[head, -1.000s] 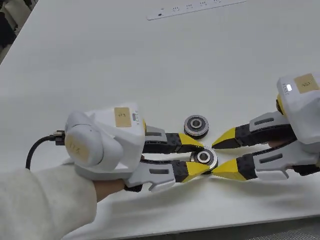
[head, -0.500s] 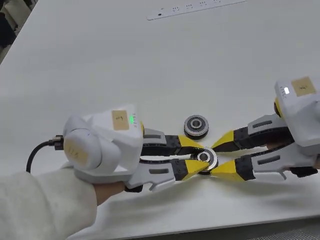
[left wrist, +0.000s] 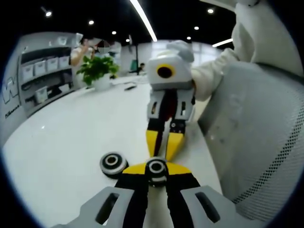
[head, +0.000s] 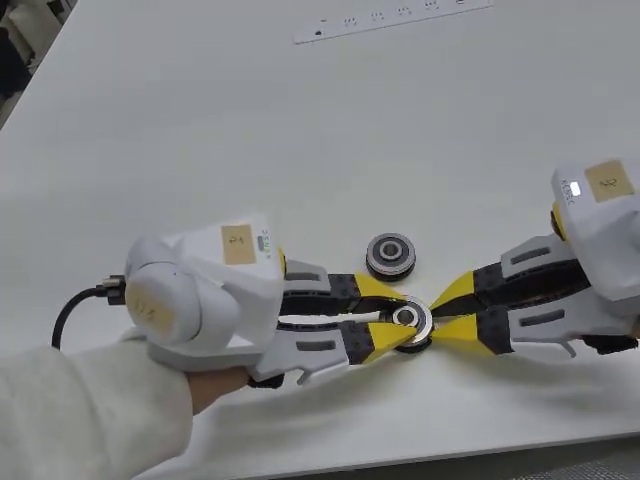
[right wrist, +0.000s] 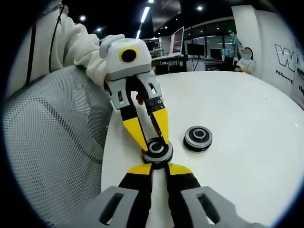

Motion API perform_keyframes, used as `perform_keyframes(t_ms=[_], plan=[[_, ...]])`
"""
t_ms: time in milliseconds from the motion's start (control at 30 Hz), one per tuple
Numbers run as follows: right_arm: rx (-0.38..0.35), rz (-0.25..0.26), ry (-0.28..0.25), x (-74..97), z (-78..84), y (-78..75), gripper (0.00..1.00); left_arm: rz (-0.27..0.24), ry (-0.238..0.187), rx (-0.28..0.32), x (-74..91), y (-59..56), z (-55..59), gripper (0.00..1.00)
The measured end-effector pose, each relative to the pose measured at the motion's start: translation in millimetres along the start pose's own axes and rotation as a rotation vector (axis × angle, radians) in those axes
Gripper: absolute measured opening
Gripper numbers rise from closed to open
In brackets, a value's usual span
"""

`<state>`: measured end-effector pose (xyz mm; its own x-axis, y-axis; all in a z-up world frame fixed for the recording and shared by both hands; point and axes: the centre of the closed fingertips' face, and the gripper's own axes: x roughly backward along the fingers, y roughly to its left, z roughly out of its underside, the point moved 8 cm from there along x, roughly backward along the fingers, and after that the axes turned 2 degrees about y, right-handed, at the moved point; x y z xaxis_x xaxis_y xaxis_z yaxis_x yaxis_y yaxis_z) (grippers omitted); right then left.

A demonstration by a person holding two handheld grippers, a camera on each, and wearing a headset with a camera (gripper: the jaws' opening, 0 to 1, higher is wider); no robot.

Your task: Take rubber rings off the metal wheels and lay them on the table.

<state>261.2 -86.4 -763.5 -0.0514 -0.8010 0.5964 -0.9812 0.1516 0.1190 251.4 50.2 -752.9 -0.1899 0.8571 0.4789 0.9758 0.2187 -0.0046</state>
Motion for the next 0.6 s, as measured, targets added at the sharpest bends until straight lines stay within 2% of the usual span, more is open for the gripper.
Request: perform_keyframes(t_ms=[333,500,600], plan=[[-0.049,0.005,0.020,-0.3,0.7,1.1,0.04,-0.001,-0.014,0.002,-0.6,0.6,2.0,0.14],[-0.029,0.031,0.035,-0.4,-1.3,1.5,0.00,0.000,-0.015,0.003,-0.9,0.8,2.4,0.14],[0.009,0.057,0.056,-1.0,-3.4,3.1,0.00,0.001,-0.015,-0.002,-0.7,1.0,2.5,0.14]])
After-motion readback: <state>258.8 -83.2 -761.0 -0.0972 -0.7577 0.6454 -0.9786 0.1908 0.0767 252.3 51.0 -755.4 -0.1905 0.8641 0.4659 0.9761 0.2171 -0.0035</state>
